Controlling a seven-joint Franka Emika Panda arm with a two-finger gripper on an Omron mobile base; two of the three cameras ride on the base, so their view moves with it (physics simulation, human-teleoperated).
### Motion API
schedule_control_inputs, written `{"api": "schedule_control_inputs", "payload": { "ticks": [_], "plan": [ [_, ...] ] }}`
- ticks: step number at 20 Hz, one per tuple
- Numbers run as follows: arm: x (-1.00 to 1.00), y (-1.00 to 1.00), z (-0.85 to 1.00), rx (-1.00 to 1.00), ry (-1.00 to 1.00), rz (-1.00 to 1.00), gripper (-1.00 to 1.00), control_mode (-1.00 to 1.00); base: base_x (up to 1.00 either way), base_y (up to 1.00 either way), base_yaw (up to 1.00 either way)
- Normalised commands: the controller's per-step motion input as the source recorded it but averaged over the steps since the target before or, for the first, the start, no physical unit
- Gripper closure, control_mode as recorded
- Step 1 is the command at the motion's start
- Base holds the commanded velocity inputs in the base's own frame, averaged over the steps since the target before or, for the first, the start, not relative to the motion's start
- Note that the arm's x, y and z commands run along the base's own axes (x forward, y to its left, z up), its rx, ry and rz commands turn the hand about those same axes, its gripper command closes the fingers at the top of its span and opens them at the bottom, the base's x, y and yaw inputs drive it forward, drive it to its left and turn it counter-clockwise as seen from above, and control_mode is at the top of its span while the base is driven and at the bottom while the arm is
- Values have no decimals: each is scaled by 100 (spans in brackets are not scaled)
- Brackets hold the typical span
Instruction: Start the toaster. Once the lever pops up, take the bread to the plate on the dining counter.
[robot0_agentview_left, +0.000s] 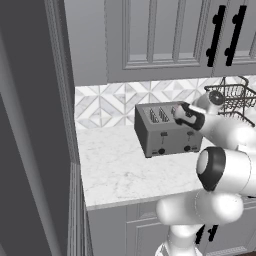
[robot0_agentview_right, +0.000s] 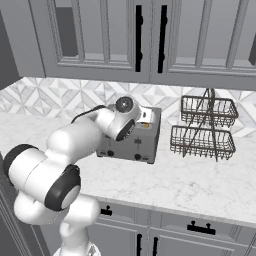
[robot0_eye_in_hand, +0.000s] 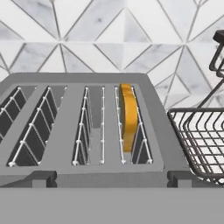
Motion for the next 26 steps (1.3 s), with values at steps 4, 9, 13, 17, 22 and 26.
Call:
{"api": "schedule_control_inputs", "payload": {
  "ticks": [4,9,13,17,22,26],
  "plan": [
    [34,-5,0,0,3,4,-100,-100,0,0,0],
    [28,-16,-4,0,5,4,-100,-100,0,0,0],
    [34,-15,-10,0,4,2,-100,-100,0,0,0],
    [31,-6,-11,0,3,1,-100,-100,0,0,0],
    [30,0,-17,-1,3,0,-100,-100,0,0,0],
    [23,0,-17,-1,1,0,-100,-100,0,0,0]
  ]
}}
